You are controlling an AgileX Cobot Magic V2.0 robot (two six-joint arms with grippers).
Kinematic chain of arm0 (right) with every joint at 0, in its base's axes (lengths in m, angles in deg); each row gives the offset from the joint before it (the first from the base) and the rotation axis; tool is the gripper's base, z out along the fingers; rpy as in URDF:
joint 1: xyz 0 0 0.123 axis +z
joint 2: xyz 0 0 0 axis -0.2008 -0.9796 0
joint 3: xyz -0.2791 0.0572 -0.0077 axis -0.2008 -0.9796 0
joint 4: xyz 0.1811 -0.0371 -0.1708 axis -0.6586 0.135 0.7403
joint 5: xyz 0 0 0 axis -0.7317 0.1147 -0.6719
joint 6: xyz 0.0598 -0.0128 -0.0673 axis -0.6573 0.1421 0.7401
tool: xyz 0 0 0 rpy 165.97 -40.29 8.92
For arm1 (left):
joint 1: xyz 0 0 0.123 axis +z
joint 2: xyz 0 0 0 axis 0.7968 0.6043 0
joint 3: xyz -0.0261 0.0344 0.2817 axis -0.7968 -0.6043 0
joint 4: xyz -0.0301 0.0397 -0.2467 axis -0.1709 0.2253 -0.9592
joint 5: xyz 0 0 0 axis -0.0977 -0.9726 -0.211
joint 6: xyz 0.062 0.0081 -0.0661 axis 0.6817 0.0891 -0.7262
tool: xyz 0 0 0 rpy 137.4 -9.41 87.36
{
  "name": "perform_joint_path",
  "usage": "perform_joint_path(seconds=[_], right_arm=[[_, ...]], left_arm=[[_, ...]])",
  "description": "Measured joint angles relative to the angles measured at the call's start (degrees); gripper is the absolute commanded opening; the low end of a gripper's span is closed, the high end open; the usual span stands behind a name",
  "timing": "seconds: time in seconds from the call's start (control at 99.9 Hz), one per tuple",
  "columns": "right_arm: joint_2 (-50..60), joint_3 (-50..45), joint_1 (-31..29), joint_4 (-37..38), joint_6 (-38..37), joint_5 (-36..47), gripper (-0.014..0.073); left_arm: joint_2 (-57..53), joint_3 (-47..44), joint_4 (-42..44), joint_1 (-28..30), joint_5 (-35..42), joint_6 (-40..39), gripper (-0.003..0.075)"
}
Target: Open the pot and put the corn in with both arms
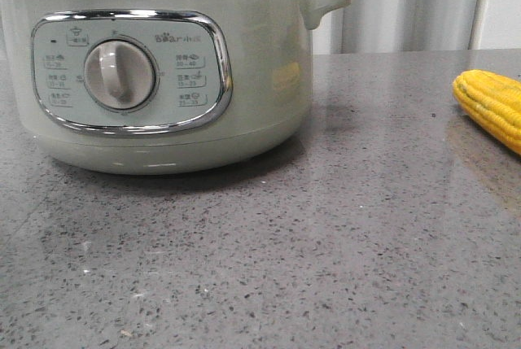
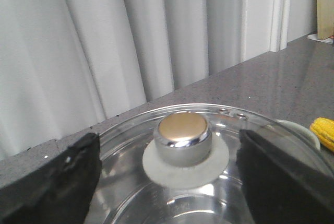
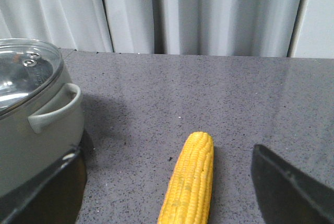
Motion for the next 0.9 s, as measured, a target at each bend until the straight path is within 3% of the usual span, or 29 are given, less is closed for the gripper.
perform_joint_path(seconds=[0.43,0.901], right_arm=[[0.0,0.0,0.0,0.0,0.08,0.12,0.0545],[0.0,0.0,0.0,0.0,0.08,0.12,0.0545]], left_arm=[[15.78,6.9,0.0,-0.33,4.9,0.03,0.0496],[20.35,7.51,-2.78,-0.54,11.86,0.03,0.051]])
